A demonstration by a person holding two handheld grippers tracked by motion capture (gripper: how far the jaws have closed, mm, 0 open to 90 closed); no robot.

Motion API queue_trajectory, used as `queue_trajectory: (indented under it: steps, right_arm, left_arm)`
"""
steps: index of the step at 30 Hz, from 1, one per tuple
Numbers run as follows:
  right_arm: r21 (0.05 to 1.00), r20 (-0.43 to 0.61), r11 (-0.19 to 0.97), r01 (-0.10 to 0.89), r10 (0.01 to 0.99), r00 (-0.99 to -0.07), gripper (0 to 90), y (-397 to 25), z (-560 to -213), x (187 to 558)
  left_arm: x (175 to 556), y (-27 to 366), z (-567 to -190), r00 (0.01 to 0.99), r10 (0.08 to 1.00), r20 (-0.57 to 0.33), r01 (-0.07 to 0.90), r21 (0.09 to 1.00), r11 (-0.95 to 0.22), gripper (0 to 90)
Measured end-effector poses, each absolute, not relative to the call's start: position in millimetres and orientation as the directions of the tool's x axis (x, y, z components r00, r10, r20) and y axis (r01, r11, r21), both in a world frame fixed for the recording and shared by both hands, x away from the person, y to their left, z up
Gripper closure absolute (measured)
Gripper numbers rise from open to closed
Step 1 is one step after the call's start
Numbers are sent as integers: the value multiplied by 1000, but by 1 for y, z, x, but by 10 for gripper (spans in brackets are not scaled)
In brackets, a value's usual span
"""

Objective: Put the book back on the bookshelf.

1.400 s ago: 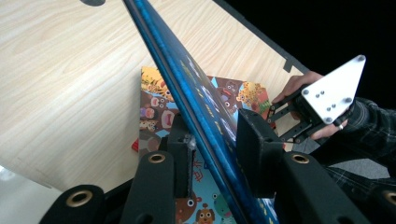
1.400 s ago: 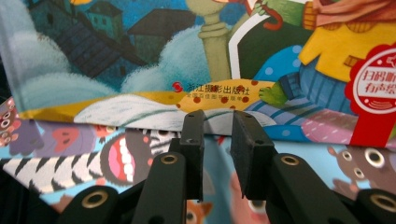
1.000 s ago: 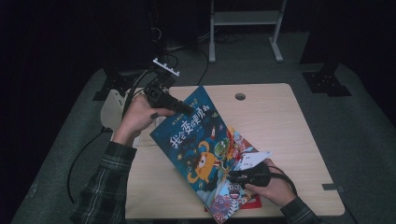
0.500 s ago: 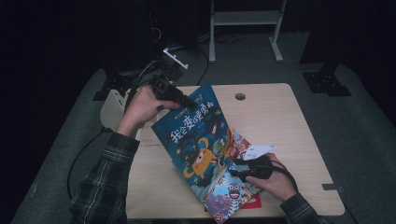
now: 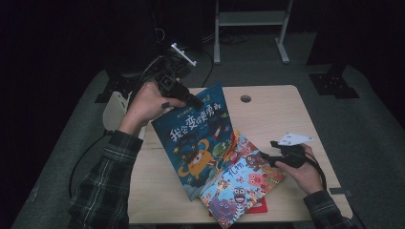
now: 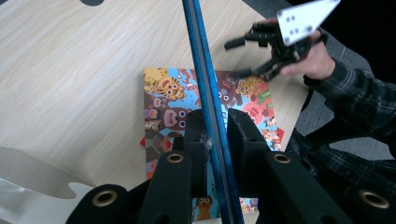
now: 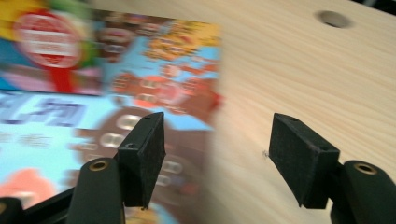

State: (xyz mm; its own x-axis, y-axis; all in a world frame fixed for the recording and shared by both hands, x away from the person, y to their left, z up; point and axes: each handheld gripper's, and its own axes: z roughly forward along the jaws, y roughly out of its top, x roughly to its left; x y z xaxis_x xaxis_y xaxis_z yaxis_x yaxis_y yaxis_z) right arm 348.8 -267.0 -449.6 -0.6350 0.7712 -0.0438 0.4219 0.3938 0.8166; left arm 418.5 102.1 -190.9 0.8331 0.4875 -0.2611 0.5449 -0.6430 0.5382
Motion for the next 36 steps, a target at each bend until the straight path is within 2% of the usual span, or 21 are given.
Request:
queue_trajectory:
  steps: [11,18,28,32,36]
  right_arm:
    - [809,16,280,517,869,-495,319,-306,-467,366]
    - [788,-14,282,548,898,-441,299,-311,-479,374]
    - [759,-31,290,583,911,-412,271,-312,-486,379]
    - [746,18,258,614,914,-406,206,-315,-486,382]
    - [743,15,264,616,912,-409,186,-315,-486,382]
  left_arm:
    - [415,96,-184,843,470,-262,533,525,-663,814]
    - [410,91,-178,855,459,-242,514,521,-682,826]
    - [406,99,-172,859,465,-214,500,544,-674,826]
    - [406,106,-170,854,473,-215,505,556,-660,826]
    - [405,114,-168,851,480,-214,509,564,-650,826]
